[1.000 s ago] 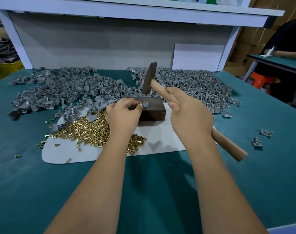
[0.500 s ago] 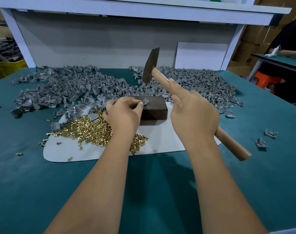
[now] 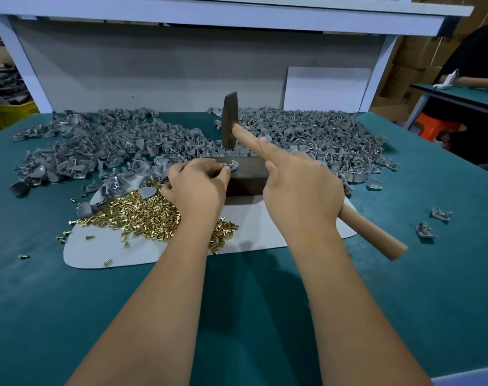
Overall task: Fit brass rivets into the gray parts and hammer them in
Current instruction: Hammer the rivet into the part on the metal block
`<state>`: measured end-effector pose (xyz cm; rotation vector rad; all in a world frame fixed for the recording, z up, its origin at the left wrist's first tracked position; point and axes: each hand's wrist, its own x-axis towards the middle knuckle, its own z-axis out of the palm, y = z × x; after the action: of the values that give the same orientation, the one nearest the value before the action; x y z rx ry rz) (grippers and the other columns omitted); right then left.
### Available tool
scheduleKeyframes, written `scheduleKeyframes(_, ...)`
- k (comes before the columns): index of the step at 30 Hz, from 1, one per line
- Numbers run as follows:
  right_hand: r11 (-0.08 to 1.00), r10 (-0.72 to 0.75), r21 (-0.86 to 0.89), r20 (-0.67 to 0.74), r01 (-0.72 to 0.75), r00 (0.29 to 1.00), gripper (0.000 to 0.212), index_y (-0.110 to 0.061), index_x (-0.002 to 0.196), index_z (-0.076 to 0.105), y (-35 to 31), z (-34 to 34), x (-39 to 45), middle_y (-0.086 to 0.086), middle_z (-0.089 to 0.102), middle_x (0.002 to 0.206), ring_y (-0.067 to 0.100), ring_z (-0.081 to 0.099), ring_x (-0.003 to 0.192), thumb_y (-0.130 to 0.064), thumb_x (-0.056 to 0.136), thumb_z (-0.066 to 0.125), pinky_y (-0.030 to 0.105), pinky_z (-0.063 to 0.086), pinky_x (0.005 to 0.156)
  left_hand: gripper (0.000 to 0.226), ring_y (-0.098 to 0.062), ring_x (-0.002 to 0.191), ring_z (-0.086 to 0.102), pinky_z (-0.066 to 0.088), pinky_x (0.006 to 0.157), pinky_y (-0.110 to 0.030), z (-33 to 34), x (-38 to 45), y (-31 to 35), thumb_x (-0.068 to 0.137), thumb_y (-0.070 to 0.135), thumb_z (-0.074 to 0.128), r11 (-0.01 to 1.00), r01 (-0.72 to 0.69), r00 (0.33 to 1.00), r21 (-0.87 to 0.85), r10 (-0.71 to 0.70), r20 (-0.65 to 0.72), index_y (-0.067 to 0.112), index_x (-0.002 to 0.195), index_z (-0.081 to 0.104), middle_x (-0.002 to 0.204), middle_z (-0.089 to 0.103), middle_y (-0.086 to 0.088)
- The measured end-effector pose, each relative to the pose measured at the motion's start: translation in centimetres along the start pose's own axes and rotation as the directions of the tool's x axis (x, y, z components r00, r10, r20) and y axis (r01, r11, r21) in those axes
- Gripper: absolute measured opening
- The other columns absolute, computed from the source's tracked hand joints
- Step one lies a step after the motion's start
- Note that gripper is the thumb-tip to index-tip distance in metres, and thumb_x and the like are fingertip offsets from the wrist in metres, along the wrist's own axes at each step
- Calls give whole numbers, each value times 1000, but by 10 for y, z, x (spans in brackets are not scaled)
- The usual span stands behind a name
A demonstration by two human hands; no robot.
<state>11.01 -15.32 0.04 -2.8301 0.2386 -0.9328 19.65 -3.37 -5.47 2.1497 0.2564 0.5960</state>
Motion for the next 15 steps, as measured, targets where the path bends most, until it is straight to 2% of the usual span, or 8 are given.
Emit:
scheduleKeyframes(5,999,-13,-31,55,15,998,51,-51,135,41,1,1,0,-2,50,78,22,38,63,-23,94,50,26,14,46,9,-15,131,30,19,98,-40,-3,1,-1,86,48,69,1000,22,999,-20,-21,49,40,85,71,115,65,22)
scheduleKeyframes(8,1000,-3,-31,-6,3,1000,51,-51,136,38,-1,0,0,-4,42,77,22,37,61,-24,95,50,26,14,46,12,-13,132,30,18,99,-39,-2,0,0,86,47,70,999,28,999,-19,-27,38,37,90,74,116,66,20)
scheduleKeyframes(11,999,-25,-18,38,26,999,52,-53,135,39,-2,2,0,-2,52,79,22,38,63,-24,94,50,28,20,48,14,-12,133,28,18,99,-39,-2,1,-1,86,48,69,999,29,999,-17,-28,43,37,93,74,115,66,17)
scheduleKeyframes(13,999,-24,-29,37,25,999,52,-53,135,39,-2,3,-2,-1,48,76,22,38,63,-22,94,51,27,17,47,14,-12,134,28,18,99,-40,-2,0,-1,86,48,69,1000,28,999,-3,-28,39,37,94,74,114,66,15)
scheduleKeyframes(15,999,-13,-34,-21,12,1000,52,-51,136,39,-2,1,-1,-4,40,75,21,37,60,-23,94,52,26,14,46,15,-12,134,28,18,97,-39,-1,0,0,86,47,69,999,28,999,-17,-28,27,36,95,74,112,67,11)
